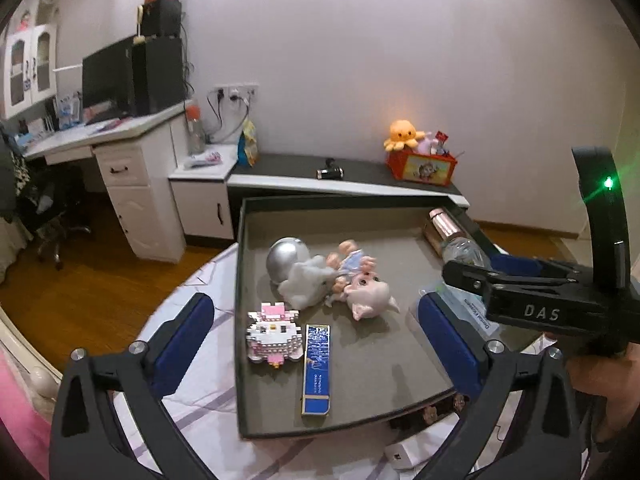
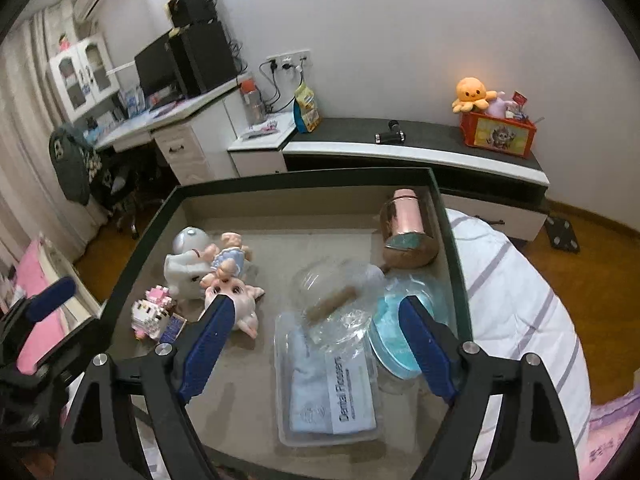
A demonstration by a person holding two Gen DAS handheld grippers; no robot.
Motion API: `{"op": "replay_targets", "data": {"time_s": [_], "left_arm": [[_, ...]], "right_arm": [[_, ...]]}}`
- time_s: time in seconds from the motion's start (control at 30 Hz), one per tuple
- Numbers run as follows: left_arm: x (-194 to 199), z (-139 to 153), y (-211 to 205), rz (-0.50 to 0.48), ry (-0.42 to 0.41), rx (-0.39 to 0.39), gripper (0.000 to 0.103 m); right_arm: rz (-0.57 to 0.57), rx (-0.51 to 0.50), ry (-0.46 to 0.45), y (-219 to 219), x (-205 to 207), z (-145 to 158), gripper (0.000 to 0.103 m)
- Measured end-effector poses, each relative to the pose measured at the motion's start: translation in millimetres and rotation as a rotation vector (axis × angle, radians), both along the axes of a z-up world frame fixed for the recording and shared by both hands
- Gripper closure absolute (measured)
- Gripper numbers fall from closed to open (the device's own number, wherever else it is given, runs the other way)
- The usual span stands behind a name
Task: Organize rigid objects
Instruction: 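Open both tools to release the items and withdraw from the box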
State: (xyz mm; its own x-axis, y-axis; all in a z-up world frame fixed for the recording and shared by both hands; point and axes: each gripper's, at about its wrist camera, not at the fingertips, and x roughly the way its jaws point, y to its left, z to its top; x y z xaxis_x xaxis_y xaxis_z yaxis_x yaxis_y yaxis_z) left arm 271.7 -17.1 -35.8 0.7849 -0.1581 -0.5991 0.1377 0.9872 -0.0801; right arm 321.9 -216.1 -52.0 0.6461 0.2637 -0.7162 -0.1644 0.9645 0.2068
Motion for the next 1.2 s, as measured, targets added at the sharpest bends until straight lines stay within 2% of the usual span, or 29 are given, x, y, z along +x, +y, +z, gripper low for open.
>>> {"op": "replay_targets", "data": {"time_s": [0.13,0.4,0.77,1.2], "left_arm": [[-15,7,4,0.016,0.004,0.023,0.0],[-68,18,5,0.014,-0.015,-0.007,0.0],[-145,33,15,0.064,-0.066,-0.022,0.0],[-213,28,21,0.11,-0.075,-0.014,0.0]], "right_arm": [[-0.038,0.046,-0.045,-11,-25,14,0.016],[-0.037,0.098,-0.147,-11,-90,43,0.015],[-0.091,0.081,-0.234,-16,-189,56,0.015],[-0.132,-0.03,-0.286,-8,-263,52,0.015]]}}
